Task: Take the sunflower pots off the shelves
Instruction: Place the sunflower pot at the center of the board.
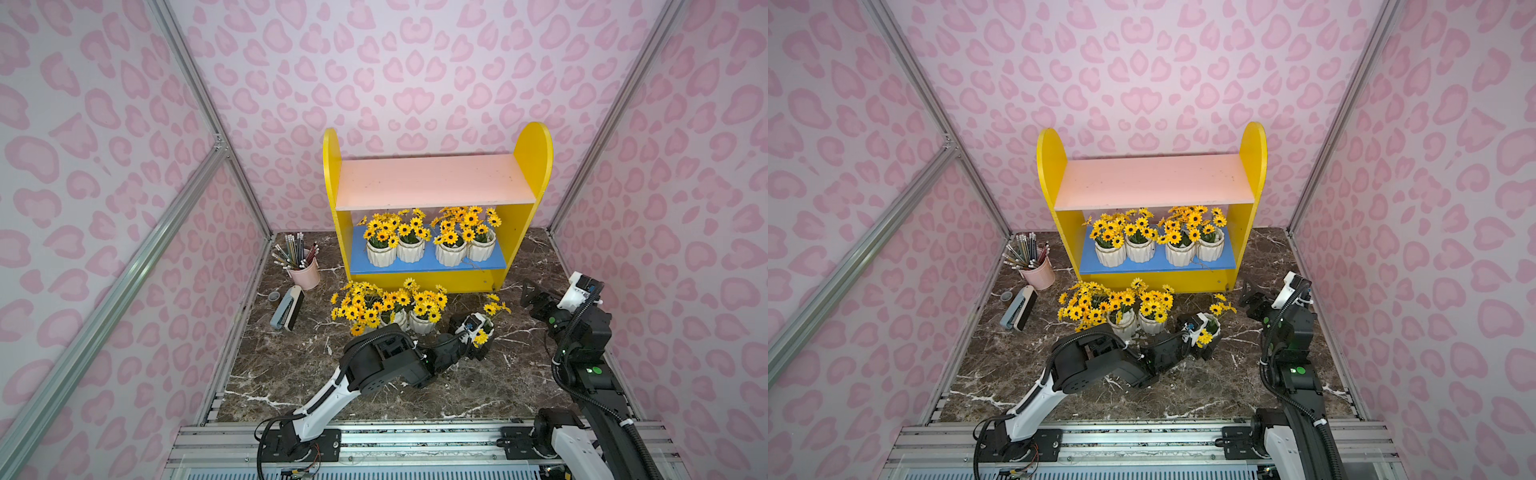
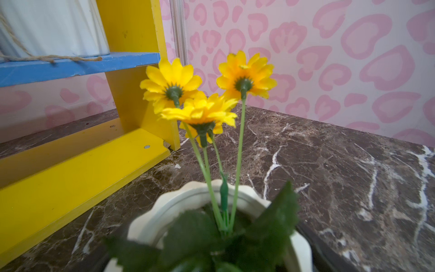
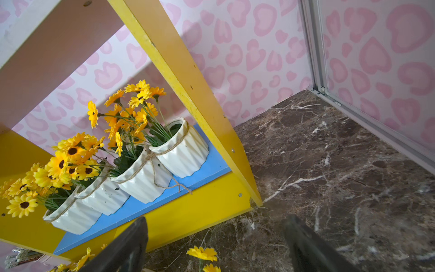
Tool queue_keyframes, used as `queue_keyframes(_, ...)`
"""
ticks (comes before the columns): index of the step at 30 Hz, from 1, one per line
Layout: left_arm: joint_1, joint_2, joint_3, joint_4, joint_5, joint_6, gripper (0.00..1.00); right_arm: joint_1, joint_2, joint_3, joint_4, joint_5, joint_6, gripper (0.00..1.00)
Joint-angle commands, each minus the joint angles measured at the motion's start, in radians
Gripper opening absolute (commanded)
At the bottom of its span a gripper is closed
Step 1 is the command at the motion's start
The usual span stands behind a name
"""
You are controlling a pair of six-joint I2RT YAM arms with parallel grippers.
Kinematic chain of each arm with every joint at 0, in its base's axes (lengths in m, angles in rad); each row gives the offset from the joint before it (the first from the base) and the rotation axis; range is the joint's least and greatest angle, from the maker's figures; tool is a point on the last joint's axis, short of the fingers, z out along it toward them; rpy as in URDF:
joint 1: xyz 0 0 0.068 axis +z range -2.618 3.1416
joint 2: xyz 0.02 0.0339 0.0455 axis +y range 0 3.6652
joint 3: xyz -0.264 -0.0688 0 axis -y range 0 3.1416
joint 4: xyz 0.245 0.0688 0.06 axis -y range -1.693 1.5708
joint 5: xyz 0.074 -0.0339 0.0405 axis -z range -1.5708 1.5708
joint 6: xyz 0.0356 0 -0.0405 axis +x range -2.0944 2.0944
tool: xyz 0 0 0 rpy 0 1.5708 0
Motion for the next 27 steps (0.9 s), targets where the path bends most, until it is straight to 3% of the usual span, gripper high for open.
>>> queue_keyframes(1,0.002,0.015,0.016,-0.008,-0.004,0.013,0.74,0.002,-0.012,0.02,-0.011,0.005,-0.011,0.95)
queue_keyframes(2,0.002,0.014,0.018,-0.014,-0.009,0.011,0.77,0.003,-0.013,0.02,-0.017,0.003,-0.011,0.95)
queue_keyframes(4,0.003,0.005,0.012,-0.023,-0.005,0.011,0.98,0.004,-0.02,0.019,-0.026,0.001,-0.01,0.97)
queue_keyframes(19,0.0,-0.165,-0.064,-0.119,0.046,0.013,0.97,0.006,-0.023,0.032,-0.093,-0.011,-0.017,0.98)
queue_keyframes(27,-0.05,-0.343,-0.094,-0.247,-0.008,0.077,0.97,0.044,0.017,0.04,-0.181,0.027,0.02,0.98)
